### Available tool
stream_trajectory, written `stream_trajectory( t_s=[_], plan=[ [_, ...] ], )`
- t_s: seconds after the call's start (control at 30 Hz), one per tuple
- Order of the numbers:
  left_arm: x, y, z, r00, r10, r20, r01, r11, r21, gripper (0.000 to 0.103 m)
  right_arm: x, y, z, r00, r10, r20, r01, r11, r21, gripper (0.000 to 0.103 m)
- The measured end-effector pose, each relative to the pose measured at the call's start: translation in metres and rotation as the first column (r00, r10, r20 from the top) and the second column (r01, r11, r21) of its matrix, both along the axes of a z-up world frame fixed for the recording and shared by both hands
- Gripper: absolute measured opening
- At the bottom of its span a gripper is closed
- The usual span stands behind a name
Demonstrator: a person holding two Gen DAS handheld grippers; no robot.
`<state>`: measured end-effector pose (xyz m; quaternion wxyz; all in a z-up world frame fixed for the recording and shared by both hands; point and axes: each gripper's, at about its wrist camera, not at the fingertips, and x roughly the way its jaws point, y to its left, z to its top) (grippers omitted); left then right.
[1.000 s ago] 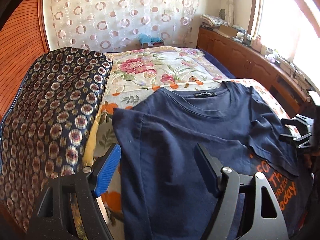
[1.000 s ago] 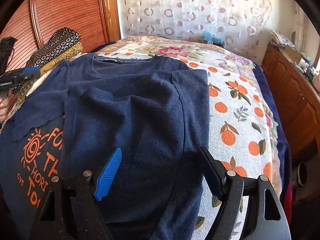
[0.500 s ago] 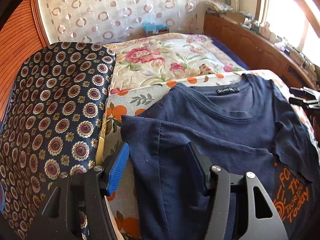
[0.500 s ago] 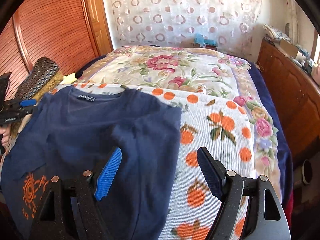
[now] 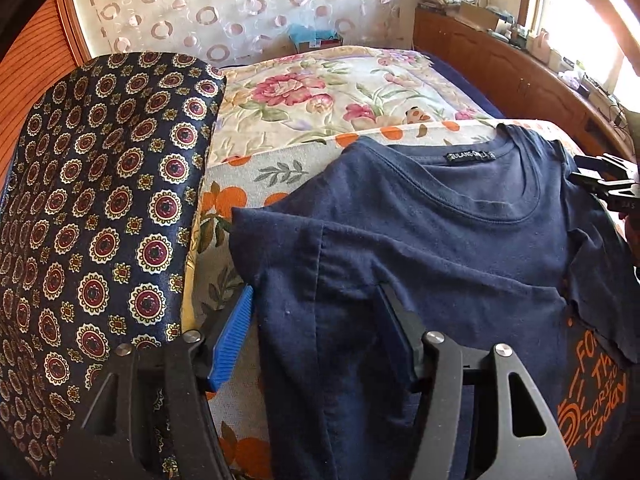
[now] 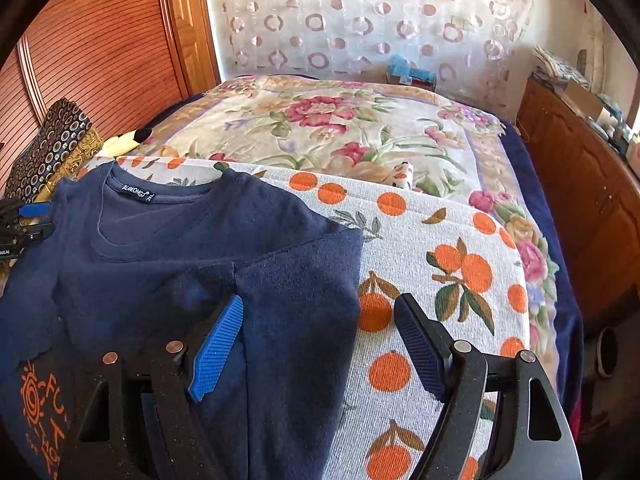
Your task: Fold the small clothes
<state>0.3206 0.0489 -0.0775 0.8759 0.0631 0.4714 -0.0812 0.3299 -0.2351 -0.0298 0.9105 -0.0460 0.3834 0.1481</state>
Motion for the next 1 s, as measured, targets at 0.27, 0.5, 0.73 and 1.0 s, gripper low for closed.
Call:
stream_trajectory(
  t_s=[0.27, 0.5, 0.73, 1.0],
  plan=[
    [-0.002, 0.010, 0.010, 1.000, 0.011, -0.005, -0.012, 0.996, -0.089, 0.043, 0.005, -0.001, 0.000, 1.000, 0.013, -0.001, -0.013, 1.000, -0.014, 0.080],
    [0.000, 0.012, 0.007, 1.000, 0.019, -0.018, -0.021, 0.995, -0.093, 0.035, 0.004, 0.000, -0.001, 1.000, 0.013, 0.001, -0.013, 1.000, -0.012, 0.080],
    [0.002, 0.009, 0.007, 1.000, 0.017, 0.001, -0.017, 0.997, -0.076, 0.009, 0.000, 0.002, 0.001, 0.999, 0.052, 0.003, -0.052, 0.999, -0.002, 0.047],
    [-0.015, 0.008, 0.035, 0.997, -0.011, 0.072, 0.019, 0.993, -0.113, 0.005, -0.004, 0.006, 0.006, 0.994, 0.111, -0.014, -0.111, 0.994, 0.002, 0.009]
  ],
)
